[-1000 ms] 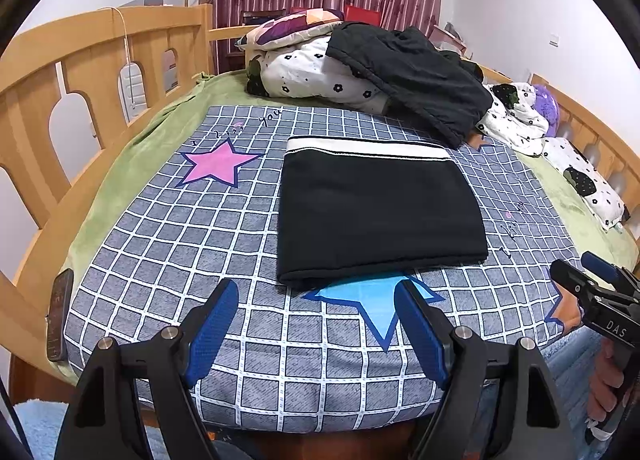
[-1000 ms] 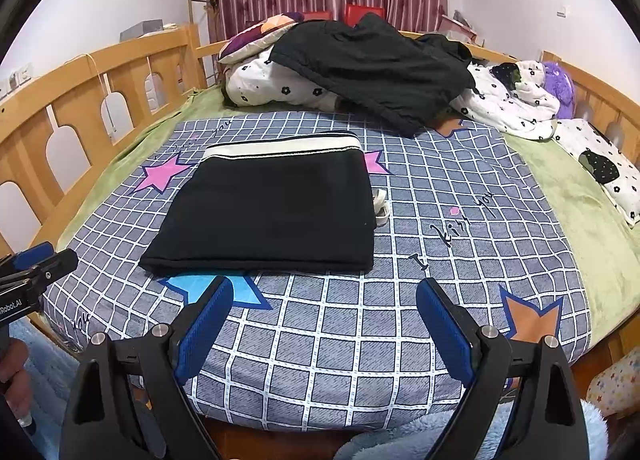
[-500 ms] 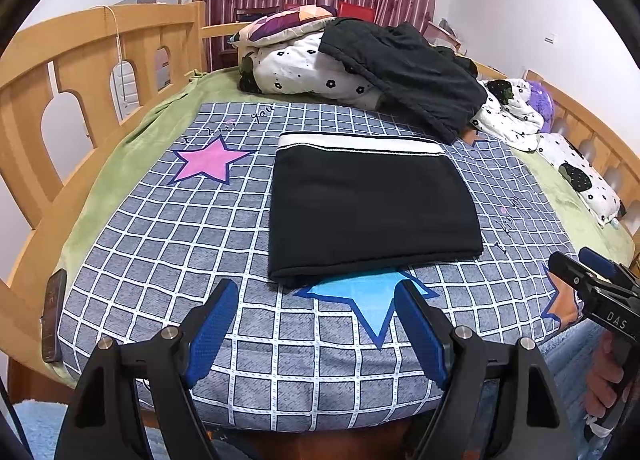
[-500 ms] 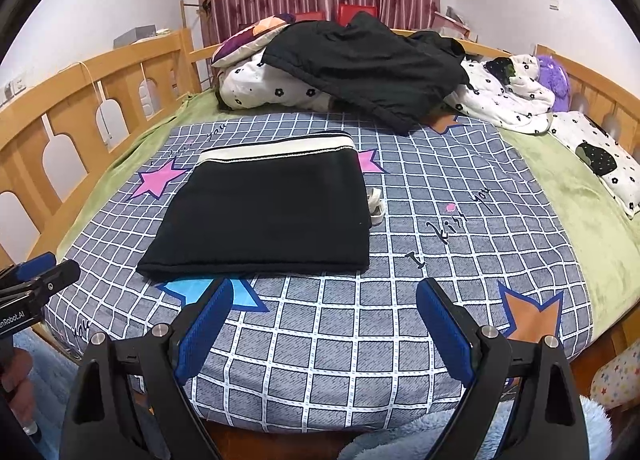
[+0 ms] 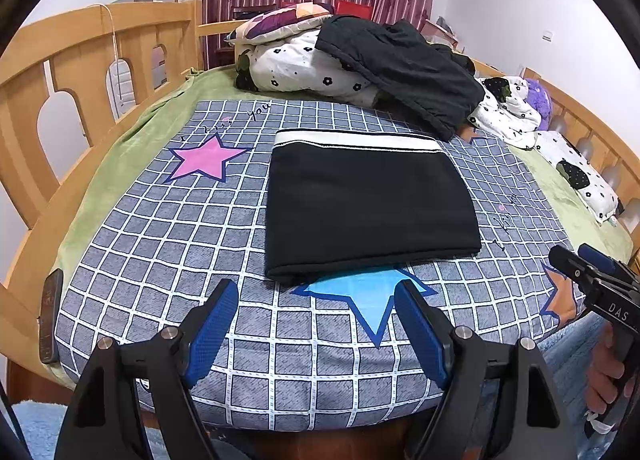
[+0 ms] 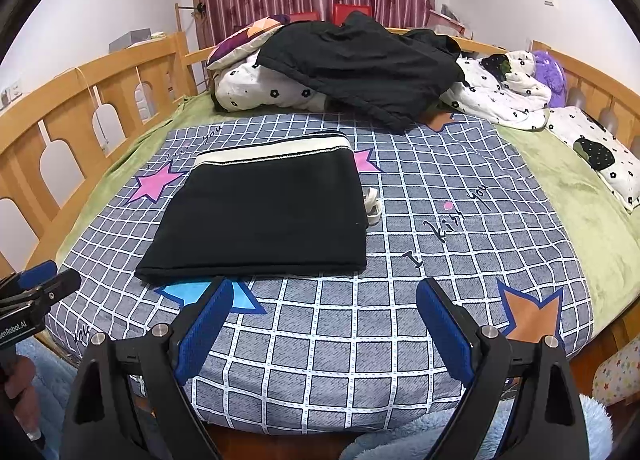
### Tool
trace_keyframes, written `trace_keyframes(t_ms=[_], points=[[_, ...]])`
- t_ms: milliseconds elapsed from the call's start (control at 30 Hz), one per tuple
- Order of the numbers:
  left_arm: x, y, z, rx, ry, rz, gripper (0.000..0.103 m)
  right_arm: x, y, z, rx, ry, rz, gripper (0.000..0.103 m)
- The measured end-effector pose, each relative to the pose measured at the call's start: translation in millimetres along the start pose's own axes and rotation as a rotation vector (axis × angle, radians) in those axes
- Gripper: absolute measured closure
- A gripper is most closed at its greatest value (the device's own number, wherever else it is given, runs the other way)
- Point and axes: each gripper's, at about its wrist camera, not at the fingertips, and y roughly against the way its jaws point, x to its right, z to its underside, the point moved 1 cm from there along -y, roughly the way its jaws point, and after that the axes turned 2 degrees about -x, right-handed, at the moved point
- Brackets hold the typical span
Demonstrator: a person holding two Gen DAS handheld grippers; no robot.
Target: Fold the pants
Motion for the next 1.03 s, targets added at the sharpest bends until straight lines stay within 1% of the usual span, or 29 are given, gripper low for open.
trace_keyframes(t_ms=[833, 1000, 1033], points=[[-0.5, 4.8, 1.4, 0.017, -0.008, 0.012, 0.024, -2.1, 0.5, 1.4, 0.007, 0.023, 0.019, 0.011], [0.1, 6.6, 1.2, 0.028, -0.022, 0.010, 0.024, 0.3, 1.4, 2.9, 0.012, 0.034, 0.029, 0.011], [0.4, 7.5, 1.0, 0.030, -0.019, -0.002, 0.024, 1.2, 1.3, 3.4, 0.011, 0.033, 0.031, 0.011]])
